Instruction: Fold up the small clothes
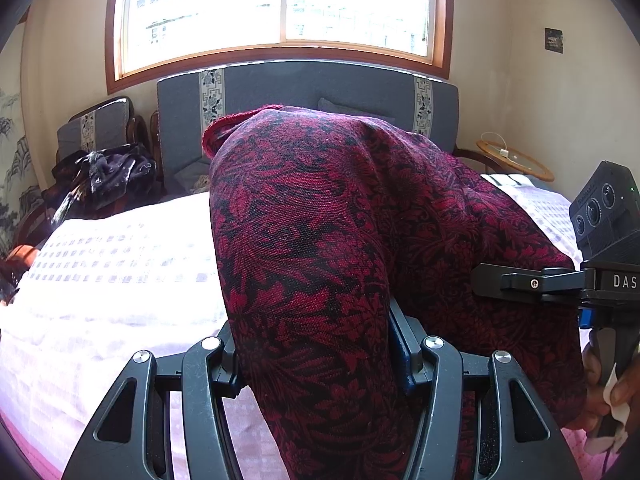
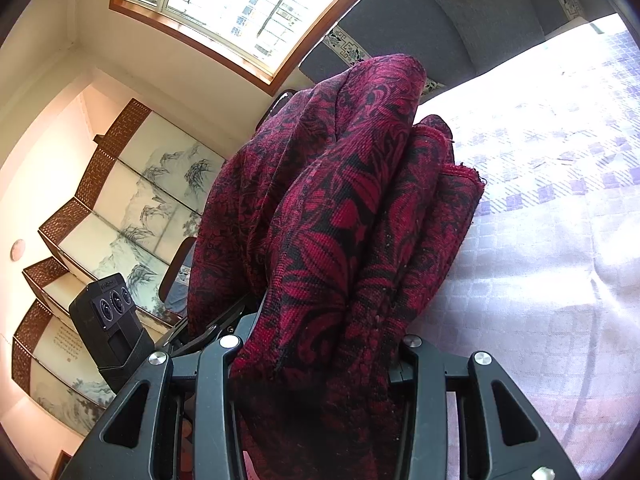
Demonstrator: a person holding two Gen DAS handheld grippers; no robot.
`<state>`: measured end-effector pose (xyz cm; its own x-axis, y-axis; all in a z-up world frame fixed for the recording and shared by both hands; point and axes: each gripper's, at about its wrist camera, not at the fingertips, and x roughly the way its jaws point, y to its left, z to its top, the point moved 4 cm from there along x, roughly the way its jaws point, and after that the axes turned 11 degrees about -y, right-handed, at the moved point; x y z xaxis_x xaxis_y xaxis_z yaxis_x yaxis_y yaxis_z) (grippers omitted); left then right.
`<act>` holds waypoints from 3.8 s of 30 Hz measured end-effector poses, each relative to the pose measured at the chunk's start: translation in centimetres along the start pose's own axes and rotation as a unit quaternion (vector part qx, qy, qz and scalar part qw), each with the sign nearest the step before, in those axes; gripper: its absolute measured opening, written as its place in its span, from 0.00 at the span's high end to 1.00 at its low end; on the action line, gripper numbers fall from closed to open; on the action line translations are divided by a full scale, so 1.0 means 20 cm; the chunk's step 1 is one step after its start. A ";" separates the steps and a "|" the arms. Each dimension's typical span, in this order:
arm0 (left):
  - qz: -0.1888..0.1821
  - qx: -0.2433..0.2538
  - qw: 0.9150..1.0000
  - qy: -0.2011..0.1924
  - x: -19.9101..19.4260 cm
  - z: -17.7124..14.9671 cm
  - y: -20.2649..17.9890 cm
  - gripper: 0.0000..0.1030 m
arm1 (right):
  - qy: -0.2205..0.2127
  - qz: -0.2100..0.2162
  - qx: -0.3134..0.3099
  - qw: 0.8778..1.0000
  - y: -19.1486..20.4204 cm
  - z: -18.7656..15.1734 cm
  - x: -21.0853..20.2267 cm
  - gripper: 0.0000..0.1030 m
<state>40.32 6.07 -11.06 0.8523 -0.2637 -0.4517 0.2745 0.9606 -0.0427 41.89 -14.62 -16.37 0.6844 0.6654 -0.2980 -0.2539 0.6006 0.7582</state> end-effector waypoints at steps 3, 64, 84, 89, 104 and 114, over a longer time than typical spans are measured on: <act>0.001 0.008 1.000 -0.003 0.01 0.01 0.00 0.46 | -0.003 0.002 0.002 1.000 0.00 0.01 0.00 0.64; -0.001 -0.012 1.000 0.004 0.21 -0.06 0.15 0.44 | 0.011 -0.042 -0.029 0.999 0.07 -0.02 0.19 0.64; -0.002 -0.017 1.000 0.007 0.23 -0.05 0.18 0.42 | 0.003 -0.091 -0.068 0.993 0.10 -0.06 0.24 0.64; -0.003 -0.021 1.000 0.010 0.23 -0.05 0.18 0.41 | 0.002 -0.096 -0.071 0.993 0.10 -0.07 0.25 0.63; -0.001 -0.020 1.000 0.011 0.23 -0.06 0.19 0.40 | 0.001 -0.101 -0.079 0.992 0.11 -0.07 0.27 0.63; 0.072 0.011 0.997 -0.019 0.17 -0.04 0.20 0.15 | -0.004 -0.133 -0.082 0.988 0.13 -0.08 0.28 0.36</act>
<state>43.99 9.13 -13.57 0.9002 -0.1258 -0.4168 0.1564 0.9869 0.0399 44.09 -8.68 -17.02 0.7466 0.4710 -0.4697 -0.1709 0.8182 0.5489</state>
